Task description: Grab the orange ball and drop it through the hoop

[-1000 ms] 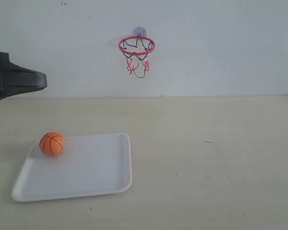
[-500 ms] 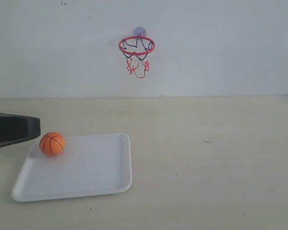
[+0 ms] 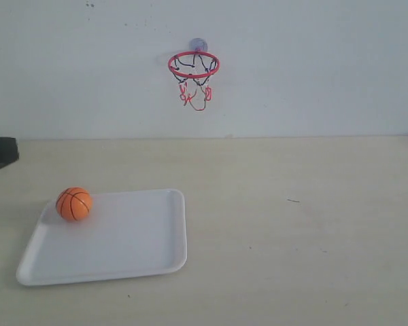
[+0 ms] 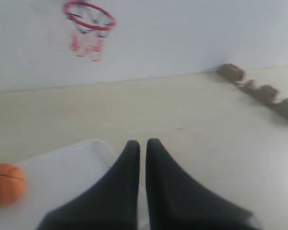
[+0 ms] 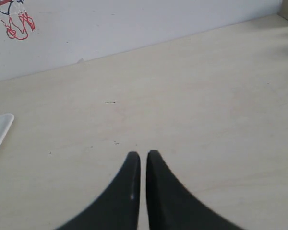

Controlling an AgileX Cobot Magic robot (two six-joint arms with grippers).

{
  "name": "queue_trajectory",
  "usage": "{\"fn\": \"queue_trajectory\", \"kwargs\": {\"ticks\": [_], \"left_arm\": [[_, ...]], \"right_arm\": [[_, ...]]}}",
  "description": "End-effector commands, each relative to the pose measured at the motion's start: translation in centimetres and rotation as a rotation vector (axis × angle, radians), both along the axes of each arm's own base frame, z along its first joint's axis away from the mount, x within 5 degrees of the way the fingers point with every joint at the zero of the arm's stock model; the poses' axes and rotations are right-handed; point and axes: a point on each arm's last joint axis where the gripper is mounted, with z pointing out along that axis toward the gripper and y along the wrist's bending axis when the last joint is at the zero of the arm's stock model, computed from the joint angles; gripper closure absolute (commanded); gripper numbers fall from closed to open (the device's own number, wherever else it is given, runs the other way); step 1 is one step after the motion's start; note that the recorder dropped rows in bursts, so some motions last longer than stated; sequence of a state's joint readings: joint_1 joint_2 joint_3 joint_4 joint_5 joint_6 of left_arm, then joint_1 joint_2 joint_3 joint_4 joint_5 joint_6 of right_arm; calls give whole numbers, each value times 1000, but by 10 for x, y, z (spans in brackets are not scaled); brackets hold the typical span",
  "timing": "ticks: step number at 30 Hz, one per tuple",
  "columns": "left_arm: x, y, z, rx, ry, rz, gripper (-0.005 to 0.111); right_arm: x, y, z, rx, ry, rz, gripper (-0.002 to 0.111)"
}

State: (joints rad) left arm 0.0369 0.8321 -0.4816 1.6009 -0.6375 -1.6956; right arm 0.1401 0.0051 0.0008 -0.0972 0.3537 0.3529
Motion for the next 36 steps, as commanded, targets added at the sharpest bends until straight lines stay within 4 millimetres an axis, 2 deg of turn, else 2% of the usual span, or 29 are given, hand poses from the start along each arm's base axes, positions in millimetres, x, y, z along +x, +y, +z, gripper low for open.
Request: {"fn": "queue_trajectory", "kwargs": {"ticks": [1,4,5,8,13,17,23,28,32,36], "left_arm": [[9,16,-4,204,-87,156,103],[12,29,-7,305,-89,278,103],[13,38,-12,356,-68,368,103],[11,53,-22,345,-7,544,103],[8,53,-33,377,16,529,103],[8,54,-33,370,20,546,103],[0,72,-43,390,201,744,103],[4,60,-34,314,261,661,103],[13,44,-32,321,423,485,103],[31,28,-23,306,542,292,103]], "right_arm": [[0,0,2,3,-19,3,104],[0,0,2,3,-19,3,104],[0,0,2,3,-19,3,104],[0,0,2,3,-19,3,104],[0,0,2,3,-19,3,104],[0,0,2,3,-19,3,104],[0,0,2,3,-19,3,104],[0,0,2,3,-19,3,104],[0,0,2,3,-19,3,104],[0,0,2,3,-19,3,104]]}}
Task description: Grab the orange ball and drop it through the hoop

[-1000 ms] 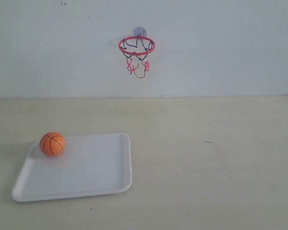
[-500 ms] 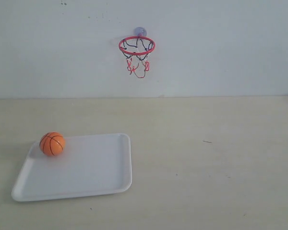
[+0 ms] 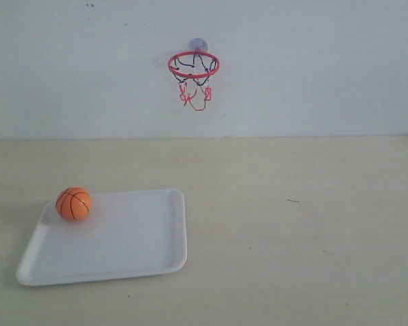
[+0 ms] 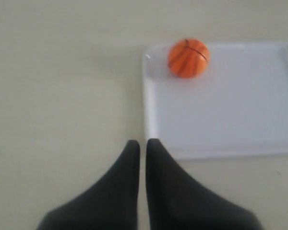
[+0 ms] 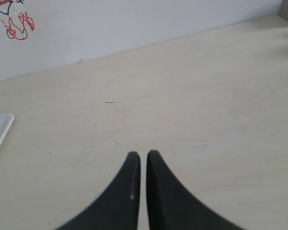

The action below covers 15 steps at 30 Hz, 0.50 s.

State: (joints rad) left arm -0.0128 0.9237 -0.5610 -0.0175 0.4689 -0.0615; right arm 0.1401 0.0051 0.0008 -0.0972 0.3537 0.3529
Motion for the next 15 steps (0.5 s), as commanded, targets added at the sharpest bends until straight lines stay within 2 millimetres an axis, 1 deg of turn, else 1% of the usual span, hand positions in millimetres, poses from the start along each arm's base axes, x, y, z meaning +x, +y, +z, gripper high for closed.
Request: {"fn": "queue_trajectory", "kwargs": {"ticks": [1,4,6,8,10,11,14,15], "left_arm": [[21,-20,9,-96,132,-203,103],[45,-24,17,-75,121,-274,103],[67,-23,19,-81,107,-250,103],[86,-24,16,-87,125,-244,99],[107,-24,9,-84,168,-258,90],[118,-25,4,-81,192,-269,84],[145,-29,-12,-97,286,-296,55],[154,-29,-19,-95,314,-312,46]], "right_arm": [[0,0,2,3,-19,3,104],[0,0,2,3,-19,3,104],[0,0,2,3,-19,3,104],[0,0,2,3,-19,3,104],[0,0,2,3,-19,3,104],[0,0,2,3,-19,3,104],[0,0,2,-5,-27,6,104],[0,0,3,-32,-41,13,104]]}}
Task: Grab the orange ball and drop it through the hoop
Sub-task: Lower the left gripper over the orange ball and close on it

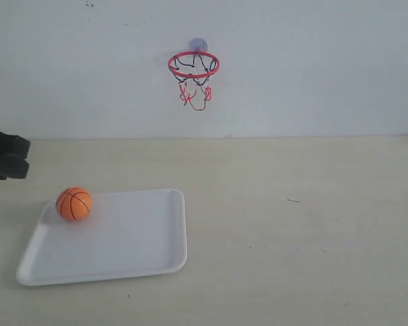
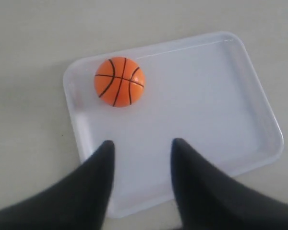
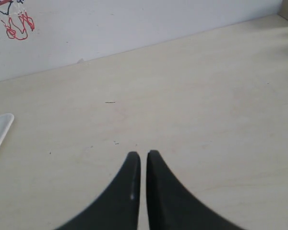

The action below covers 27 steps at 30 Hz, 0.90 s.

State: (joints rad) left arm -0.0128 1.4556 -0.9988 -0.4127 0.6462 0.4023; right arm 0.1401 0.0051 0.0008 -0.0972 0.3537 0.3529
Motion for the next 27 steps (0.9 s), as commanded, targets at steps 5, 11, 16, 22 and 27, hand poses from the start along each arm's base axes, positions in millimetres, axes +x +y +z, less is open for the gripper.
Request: {"fn": "queue_trajectory", "kwargs": {"ticks": [5,11,16,22,27], "left_arm": [[63,-9,-49,-3,215,-109,31],[88,-24,-63,58,185,-128,31],[105,-29,-70,168,168,-107,31],[115,-31,-89,185,233,-107,31],[118,-37,-112,192,275,-125,31]], "right_arm": [[0,0,3,-43,-42,16,104],[0,0,3,-43,-42,16,104],[0,0,4,-45,-45,16,104],[0,0,3,-45,-43,15,104],[0,0,3,-45,-43,15,104]]}}
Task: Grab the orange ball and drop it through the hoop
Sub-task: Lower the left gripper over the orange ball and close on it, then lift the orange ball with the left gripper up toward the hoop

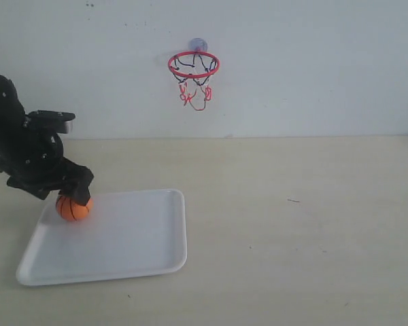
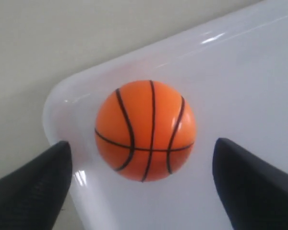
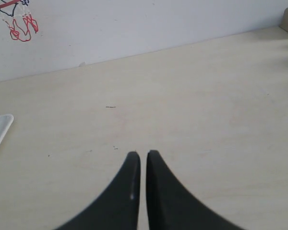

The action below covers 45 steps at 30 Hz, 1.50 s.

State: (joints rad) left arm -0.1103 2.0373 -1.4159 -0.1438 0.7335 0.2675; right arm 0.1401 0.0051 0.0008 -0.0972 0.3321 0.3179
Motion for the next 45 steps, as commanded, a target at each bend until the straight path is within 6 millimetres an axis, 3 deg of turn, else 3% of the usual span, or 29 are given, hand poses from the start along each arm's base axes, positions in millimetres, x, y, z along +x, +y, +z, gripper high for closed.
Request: {"fn": "queue_trajectory", "kwargs": {"ticks": [1,6,12,17,22,26,37,45], "left_arm": [[2,-10,-12,2,20,-13,31],[5,-22,-16,4,9,-40,36],[9,-21,-25,25,-9,-47,65],[10,-21,-29,34,-16,-73,101],[6,-21,-22,39,56,-93,103],[7,-22,0,33,55,-99,103],[7,-24,53,-1,-136,-110,103],[31,-39,96,-149,-330,-140,103]], "right_arm": [[0,0,1,-14,-18,4,104],[0,0,1,-14,-18,4,104],[0,0,1,-14,-18,4,104],[0,0,1,-14,-18,4,104],[0,0,1,-14,-18,4,104],[0,0,1,-14,-18,4,104],[0,0,1,-14,-18,4,104],[0,0,1,-14,-18,4,104]]}}
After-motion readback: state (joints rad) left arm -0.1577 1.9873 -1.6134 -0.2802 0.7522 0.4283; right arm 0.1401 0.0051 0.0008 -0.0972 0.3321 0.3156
